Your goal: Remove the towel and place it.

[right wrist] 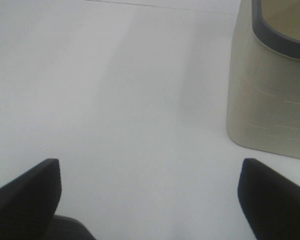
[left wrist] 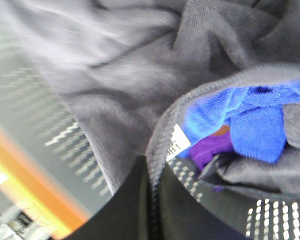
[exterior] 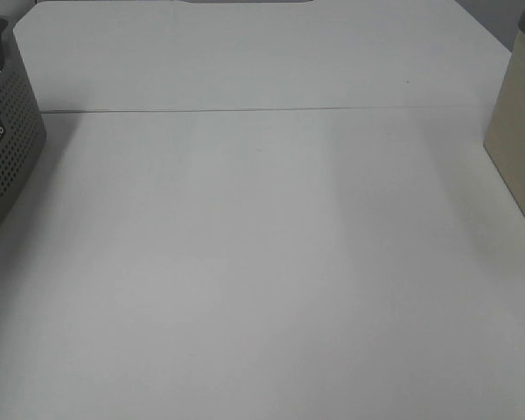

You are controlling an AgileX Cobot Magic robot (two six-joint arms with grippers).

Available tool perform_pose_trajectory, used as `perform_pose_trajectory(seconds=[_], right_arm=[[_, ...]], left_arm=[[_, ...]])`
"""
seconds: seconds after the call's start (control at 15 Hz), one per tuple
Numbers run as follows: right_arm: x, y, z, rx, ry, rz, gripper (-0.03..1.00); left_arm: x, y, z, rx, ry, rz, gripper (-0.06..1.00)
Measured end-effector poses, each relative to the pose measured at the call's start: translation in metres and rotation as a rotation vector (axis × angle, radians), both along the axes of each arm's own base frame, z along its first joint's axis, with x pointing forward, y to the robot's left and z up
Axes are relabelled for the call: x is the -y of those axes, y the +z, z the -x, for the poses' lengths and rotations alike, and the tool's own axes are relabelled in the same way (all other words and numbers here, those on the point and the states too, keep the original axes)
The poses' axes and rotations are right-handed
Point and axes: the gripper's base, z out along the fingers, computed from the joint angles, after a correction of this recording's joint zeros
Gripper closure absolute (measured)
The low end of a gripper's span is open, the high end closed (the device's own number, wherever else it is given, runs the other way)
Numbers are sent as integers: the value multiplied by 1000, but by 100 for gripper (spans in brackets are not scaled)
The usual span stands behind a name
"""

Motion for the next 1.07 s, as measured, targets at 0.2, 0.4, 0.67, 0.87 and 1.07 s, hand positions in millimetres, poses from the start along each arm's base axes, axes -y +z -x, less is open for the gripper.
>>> perform_pose_trajectory(seconds=[0.2, 0.4, 0.67, 0.87, 1.07], right_arm=[[0, 0, 0, 0, 0, 0, 5], [0, 0, 0, 0, 0, 0, 5], [0, 0, 0, 0, 0, 0, 5], [0, 0, 0, 0, 0, 0, 5], [0, 0, 0, 0, 1, -1, 5]], left_arm=[[23, 65, 19, 163, -34, 17, 94], [37, 119, 42, 309, -49, 95, 94], [55, 168, 65, 448, -43, 286, 94], [71, 201, 87, 560, -101, 412, 94], [96, 206, 91, 558, -172, 447, 94]])
